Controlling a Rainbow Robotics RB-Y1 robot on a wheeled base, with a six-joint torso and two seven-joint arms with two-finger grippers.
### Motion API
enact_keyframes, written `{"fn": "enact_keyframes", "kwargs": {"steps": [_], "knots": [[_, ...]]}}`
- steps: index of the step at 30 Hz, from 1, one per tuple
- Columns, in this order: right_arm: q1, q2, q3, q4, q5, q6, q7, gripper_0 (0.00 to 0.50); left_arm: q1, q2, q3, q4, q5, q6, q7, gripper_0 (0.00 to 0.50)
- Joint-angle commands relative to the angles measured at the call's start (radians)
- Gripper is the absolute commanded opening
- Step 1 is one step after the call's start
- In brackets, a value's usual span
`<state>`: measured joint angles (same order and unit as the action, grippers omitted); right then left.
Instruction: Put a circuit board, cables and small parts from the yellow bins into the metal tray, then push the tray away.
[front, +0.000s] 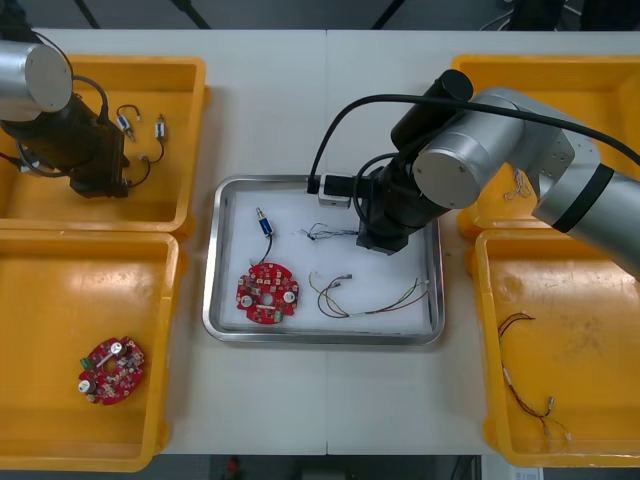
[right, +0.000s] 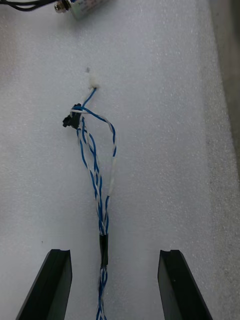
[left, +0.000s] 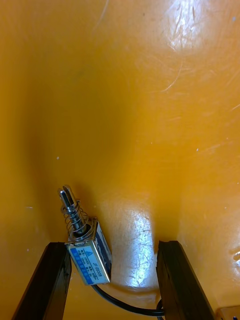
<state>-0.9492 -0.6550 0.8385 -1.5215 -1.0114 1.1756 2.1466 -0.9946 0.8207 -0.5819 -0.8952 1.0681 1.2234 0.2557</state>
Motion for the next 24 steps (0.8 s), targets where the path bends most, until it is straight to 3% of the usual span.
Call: {"fn": "enact_keyframes", "kwargs": {"steps": [1, 2, 3, 4, 6, 7, 12, 18, 24], "knots": [[-0.006, -0.031, -0.079, -0.097, -0.003, 0.084, 0.016, 0.5, -0.025, -0.009, -0.001, -0.001, 0.009, -0.01, 0.05, 0.5], [-0.005, -0.032, -0.09, -0.108, -0.003, 0.101, 0.016, 0.5, -0.025, -0.008, -0.001, -0.001, 0.007, -0.01, 0.048, 0.5], [-0.005, -0.035, -0.113, -0.126, -0.006, 0.136, 0.015, 0.5, -0.025, -0.009, -0.001, -0.001, 0.004, -0.01, 0.043, 0.435], [-0.005, -0.038, -0.139, -0.143, -0.009, 0.168, 0.012, 0.5, -0.025, -0.009, -0.004, -0.001, 0.003, -0.01, 0.039, 0.271], [-0.005, -0.043, -0.18, -0.172, -0.013, 0.226, 0.007, 0.5, -0.025, -0.009, -0.015, -0.001, 0.0, -0.01, 0.036, 0.043], [-0.005, -0.046, -0.199, -0.184, -0.016, 0.254, 0.004, 0.5, -0.025, -0.009, -0.021, -0.001, -0.002, -0.015, 0.034, 0.012], [-0.005, -0.071, -0.288, -0.236, -0.056, 0.378, -0.027, 0.5, -0.025, -0.009, -0.035, -0.001, -0.002, -0.022, 0.03, 0.0], [-0.002, -0.109, -0.386, -0.256, -0.13, 0.469, -0.162, 0.5, -0.025, -0.009, -0.035, -0.001, -0.007, -0.025, 0.025, 0.0], [0.033, -0.13, -0.512, -0.262, -0.141, 0.562, -0.31, 0.5, -0.025, 0.0, -0.035, -0.011, -0.017, -0.022, -0.029, 0.0]]}}
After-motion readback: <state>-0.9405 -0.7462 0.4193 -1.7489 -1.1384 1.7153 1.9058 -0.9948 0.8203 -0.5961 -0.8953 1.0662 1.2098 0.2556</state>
